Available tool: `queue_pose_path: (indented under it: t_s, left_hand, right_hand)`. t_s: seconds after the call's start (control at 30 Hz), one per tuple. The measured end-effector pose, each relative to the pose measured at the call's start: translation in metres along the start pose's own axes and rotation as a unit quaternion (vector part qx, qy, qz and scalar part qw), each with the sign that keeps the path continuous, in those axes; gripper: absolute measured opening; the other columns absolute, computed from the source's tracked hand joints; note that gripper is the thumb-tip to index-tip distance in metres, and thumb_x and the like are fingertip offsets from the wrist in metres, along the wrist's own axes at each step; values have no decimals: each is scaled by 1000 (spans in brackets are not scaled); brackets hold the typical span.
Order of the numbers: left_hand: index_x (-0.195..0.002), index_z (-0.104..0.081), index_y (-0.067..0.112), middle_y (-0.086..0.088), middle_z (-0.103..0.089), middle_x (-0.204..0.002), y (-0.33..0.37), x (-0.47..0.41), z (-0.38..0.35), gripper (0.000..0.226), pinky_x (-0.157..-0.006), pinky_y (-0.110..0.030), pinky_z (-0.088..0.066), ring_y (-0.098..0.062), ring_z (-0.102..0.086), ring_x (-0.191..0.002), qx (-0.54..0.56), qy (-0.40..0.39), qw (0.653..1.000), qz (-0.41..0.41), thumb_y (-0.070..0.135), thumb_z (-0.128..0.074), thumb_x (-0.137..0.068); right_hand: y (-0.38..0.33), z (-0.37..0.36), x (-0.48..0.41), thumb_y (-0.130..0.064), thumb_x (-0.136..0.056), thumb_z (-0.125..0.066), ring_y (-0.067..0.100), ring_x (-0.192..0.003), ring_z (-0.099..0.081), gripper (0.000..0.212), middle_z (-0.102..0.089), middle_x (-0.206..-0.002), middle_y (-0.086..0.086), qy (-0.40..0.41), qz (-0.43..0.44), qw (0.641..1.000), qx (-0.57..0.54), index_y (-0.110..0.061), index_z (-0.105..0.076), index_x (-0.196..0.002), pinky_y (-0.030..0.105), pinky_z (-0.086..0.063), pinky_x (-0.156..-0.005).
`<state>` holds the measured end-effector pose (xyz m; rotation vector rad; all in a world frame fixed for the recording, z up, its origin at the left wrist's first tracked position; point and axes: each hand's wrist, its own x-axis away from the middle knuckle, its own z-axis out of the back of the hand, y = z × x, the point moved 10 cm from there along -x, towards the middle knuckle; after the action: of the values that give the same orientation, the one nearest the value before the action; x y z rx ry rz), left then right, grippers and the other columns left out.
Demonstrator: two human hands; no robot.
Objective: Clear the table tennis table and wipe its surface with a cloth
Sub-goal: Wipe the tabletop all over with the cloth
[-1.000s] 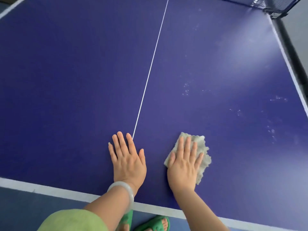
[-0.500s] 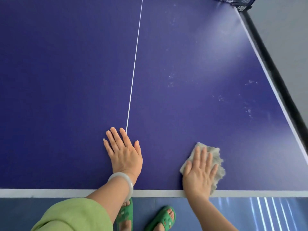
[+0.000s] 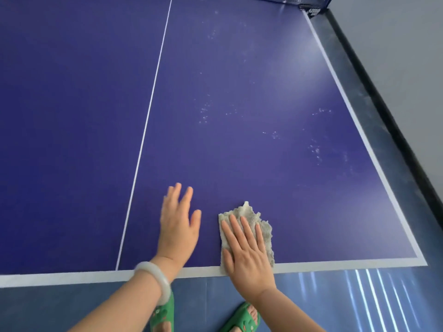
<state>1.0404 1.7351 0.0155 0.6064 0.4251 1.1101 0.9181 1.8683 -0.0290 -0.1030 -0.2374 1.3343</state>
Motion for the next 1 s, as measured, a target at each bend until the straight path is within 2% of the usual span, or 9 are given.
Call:
queue_pose_path:
  t_s: [0.17, 0.33, 0.4, 0.47, 0.57, 0.63, 0.77, 0.9, 1.0]
  left_hand:
    - [-156, -14, 15, -15, 1, -164, 57, 11, -90, 63, -123, -42, 5, -32, 8, -151, -100, -70, 991, 61, 43, -34, -103]
    - [-153, -26, 9, -25, -17, -159, 69, 19, -106, 70, -121, -55, -11, -42, -12, -148, -228, -46, 970, 64, 50, -18, -98]
    - [-152, -29, 6, -28, -20, -157, 68, 19, -110, 72, -119, -58, -15, -45, -16, -147, -256, -45, 963, 62, 49, -17, -96]
    - [-151, -30, 4, -29, -21, -156, 67, 19, -114, 71, -118, -58, -16, -46, -16, -146, -269, -48, 960, 65, 46, -19, -96]
    - [-151, -30, 3, -29, -21, -156, 68, 20, -116, 69, -118, -58, -17, -45, -17, -146, -281, -45, 956, 66, 44, -20, -96]
    - [-151, -31, 3, -29, -22, -156, 69, 19, -114, 69, -118, -58, -18, -45, -18, -146, -289, -40, 954, 66, 43, -19, -96]
    - [-151, -31, 4, -28, -22, -156, 72, 19, -113, 69, -118, -57, -17, -44, -19, -146, -295, -41, 952, 71, 44, -15, -96]
    - [-151, -31, 6, -27, -21, -157, 72, 19, -114, 69, -118, -58, -19, -43, -18, -147, -297, -42, 951, 72, 45, -15, -96]
    - [-152, -29, 6, -26, -17, -159, 70, 18, -114, 69, -118, -57, -19, -42, -13, -148, -291, -40, 953, 75, 45, -14, -97]
  right_hand:
    - [119, 28, 16, -41, -100, -26, 15, -152, -10, 58, -12, -164, -11, 8, -24, 999, 26, -32, -15, -157, 45, -8, -121]
    - [239, 44, 51, -37, -102, -17, 14, -152, 3, 54, -1, -165, -6, 49, -327, 943, -27, -34, 5, -152, 45, 4, -123]
    - [218, 44, 48, -35, -100, -17, 18, -152, -8, 57, -10, -164, -2, 67, -285, 956, -6, -27, -11, -156, 47, -3, -122]
    - [178, 40, 38, -35, -99, -26, 21, -151, -17, 58, -20, -163, -2, 55, -130, 990, -3, -24, -25, -156, 48, -10, -120]
    - [166, 41, 31, -36, -104, -29, 17, -153, -10, 55, -12, -165, -10, -4, 95, 995, 32, -28, -16, -158, 46, -10, -121]
    - [211, 50, 23, -38, -104, -23, 13, -153, -5, 55, -7, -165, -13, 4, 48, 998, 50, -32, -10, -157, 44, -8, -122]
    - [287, 55, 38, -37, -102, -16, 11, -151, 9, 54, 3, -165, -9, 43, -295, 954, -28, -36, 9, -151, 45, 5, -123]
    - [187, 40, 24, -38, -98, -24, 20, -152, -9, 61, -16, -164, -4, 42, -114, 993, -1, -24, -18, -157, 50, -7, -121]
    - [135, 33, -18, -37, -101, -31, 21, -153, -11, 59, -18, -164, -6, 22, 20, 999, 16, -27, -19, -157, 51, -12, -119]
